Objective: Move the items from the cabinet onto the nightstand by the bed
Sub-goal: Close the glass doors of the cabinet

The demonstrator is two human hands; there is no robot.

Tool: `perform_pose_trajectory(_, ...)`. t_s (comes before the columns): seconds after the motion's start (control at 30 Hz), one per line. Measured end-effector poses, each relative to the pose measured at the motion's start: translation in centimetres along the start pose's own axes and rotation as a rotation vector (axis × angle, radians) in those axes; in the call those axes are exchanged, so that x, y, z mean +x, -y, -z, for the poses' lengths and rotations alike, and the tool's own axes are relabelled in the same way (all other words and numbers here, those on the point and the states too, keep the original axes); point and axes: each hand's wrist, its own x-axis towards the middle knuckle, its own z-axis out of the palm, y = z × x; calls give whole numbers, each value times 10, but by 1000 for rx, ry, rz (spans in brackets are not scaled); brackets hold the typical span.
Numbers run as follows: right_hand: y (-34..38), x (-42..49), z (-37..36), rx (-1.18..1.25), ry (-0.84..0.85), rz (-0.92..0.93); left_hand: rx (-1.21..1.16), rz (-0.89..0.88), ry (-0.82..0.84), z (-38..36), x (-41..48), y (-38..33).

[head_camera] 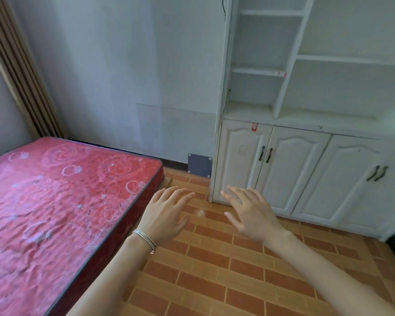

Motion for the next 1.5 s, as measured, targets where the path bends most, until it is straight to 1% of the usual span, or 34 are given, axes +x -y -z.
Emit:
perform_pose_trajectory(0.2,-4,85,-1,-36,-59,-61,6,-71,-54,0,73,73)
perform_pose_trajectory(0.37,-15,138,2,-69,-112,-97,6,-136,-58,-1,128,110)
perform_pose_trajectory(0.53,-27,166,-22,-68,-102,-116,5,-176,-57,-20,157,140)
perform_pose_trajectory(0.67,-46,185,-53,-60,-55,-135,-13,-168,-44,-48,182,159)
perform_pose_trajectory(0.77,-66,206,-76,-62,-13,-149,-3,-167,-15,-67,205,171)
perform_pose_trajectory(0.87,-94,236,-92,-70,-15,-165,16,-177,-18,-80,240,182)
perform_pose_trajectory(1.13,-183,325,-106,-105,-58,-159,41,-254,-119,-97,374,206)
perform_pose_trajectory(1.27,-222,351,-105,-133,-92,-198,28,-348,-206,-111,429,209)
perform_pose_trajectory(1.5,-261,369,-108,-201,-87,-304,37,-532,-301,-120,520,224)
